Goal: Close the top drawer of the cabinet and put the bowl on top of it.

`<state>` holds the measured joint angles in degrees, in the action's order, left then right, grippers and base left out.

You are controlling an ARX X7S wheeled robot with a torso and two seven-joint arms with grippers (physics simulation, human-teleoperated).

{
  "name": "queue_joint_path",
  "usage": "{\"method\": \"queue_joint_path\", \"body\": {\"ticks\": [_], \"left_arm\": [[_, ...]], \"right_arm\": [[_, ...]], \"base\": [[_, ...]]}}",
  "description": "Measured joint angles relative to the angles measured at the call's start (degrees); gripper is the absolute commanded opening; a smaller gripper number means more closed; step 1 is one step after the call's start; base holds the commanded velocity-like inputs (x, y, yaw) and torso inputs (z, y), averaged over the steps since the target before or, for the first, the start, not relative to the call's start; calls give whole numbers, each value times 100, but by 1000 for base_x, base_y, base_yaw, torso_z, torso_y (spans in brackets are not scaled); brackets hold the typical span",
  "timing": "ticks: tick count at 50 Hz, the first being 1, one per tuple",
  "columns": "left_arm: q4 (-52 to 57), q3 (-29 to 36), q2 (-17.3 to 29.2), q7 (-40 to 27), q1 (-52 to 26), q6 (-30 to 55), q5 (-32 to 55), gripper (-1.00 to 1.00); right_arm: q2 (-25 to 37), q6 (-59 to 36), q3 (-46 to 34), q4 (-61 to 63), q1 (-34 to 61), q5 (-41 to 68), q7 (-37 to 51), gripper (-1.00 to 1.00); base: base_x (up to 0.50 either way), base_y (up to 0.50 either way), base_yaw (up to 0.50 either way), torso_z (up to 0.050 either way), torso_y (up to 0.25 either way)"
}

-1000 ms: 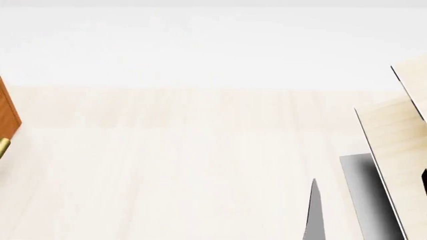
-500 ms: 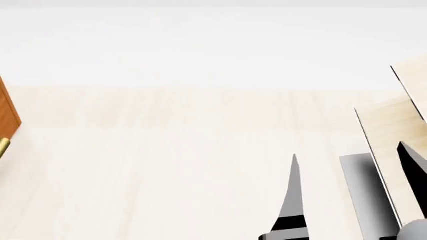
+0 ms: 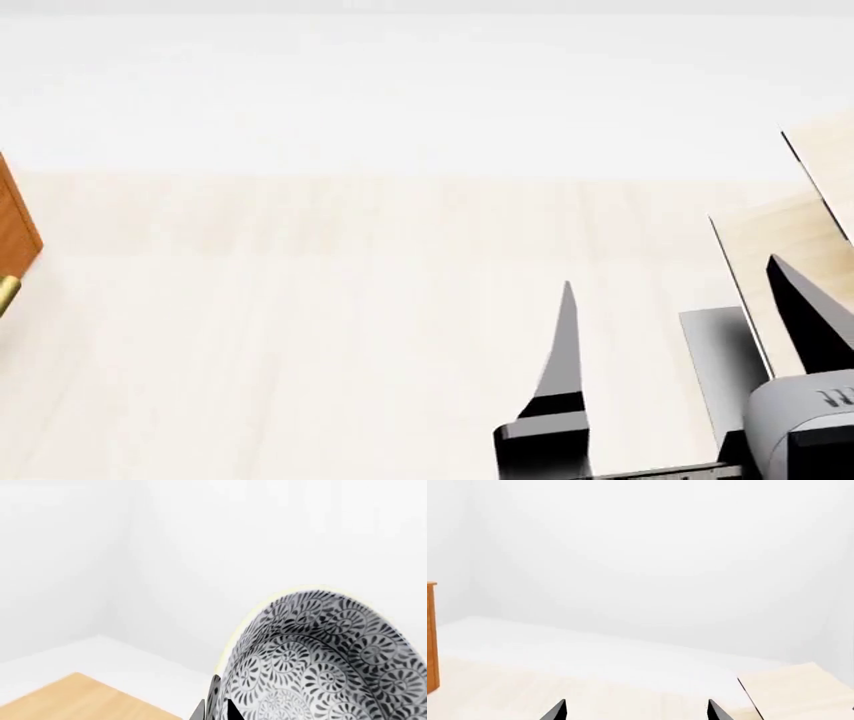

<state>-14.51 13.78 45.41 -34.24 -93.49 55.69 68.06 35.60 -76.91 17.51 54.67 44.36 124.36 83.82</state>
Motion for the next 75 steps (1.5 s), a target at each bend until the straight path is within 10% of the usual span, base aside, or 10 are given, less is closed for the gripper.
{"method": "queue_joint_path", "body": {"ticks": [75], "left_arm": [[-702,-653,666,104,1282,-1423,-632,-100]], "right_arm": [[-1,274,-1003,-243,296,-928,-259,100]], "base": [[0,0,0,0,0]]}}
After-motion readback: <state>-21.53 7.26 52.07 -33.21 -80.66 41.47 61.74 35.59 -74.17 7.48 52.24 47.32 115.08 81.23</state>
